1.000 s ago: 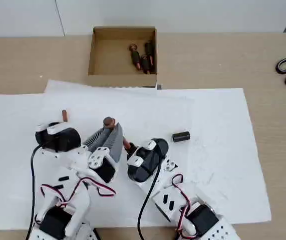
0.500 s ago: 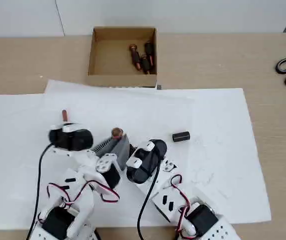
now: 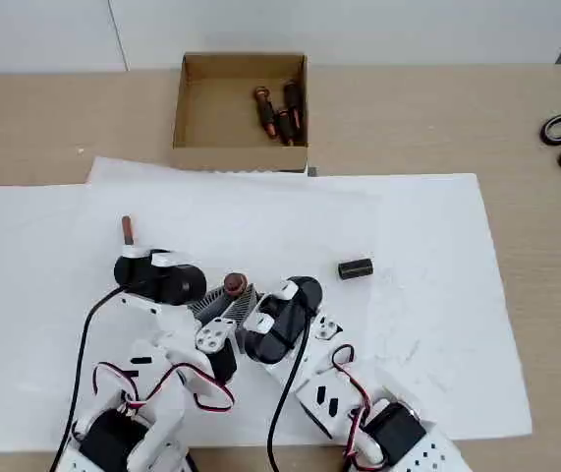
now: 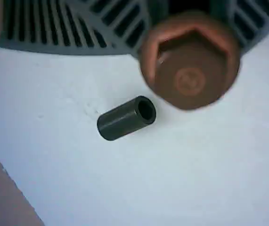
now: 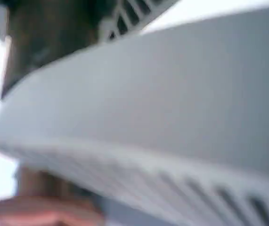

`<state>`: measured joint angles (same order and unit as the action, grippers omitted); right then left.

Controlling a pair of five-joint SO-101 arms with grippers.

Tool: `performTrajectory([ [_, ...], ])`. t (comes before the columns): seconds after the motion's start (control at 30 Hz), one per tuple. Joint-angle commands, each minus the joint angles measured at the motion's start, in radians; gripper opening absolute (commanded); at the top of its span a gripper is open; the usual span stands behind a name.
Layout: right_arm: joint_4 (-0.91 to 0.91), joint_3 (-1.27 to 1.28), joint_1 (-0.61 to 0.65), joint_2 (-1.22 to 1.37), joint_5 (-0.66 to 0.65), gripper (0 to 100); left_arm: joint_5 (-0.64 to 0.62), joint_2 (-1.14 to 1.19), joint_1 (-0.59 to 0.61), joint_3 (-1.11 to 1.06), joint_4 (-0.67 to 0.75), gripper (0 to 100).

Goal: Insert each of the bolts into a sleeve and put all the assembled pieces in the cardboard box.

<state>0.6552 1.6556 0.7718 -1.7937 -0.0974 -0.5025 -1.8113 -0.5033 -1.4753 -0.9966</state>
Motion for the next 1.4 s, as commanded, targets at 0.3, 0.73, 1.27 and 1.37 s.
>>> performTrajectory([
  [0.3,-0.033,-0.061,-0.002,-0.018,0.003,0.2,0.014,0.003,0.005,0.031,-0.015,22],
  [0.73,-0.027,-0.06,-0.004,-0.018,0.003,0.2,0.14,0.005,0.098,0.163,-0.017,22],
  [1.27,-0.033,-0.063,-0.242,-0.015,0.009,0.2,0.473,-0.002,0.399,-0.018,-0.015,1],
  [1.37,-0.054,-0.115,-0.294,-0.007,0.054,0.2,0.514,-0.002,0.476,-0.064,-0.015,1],
])
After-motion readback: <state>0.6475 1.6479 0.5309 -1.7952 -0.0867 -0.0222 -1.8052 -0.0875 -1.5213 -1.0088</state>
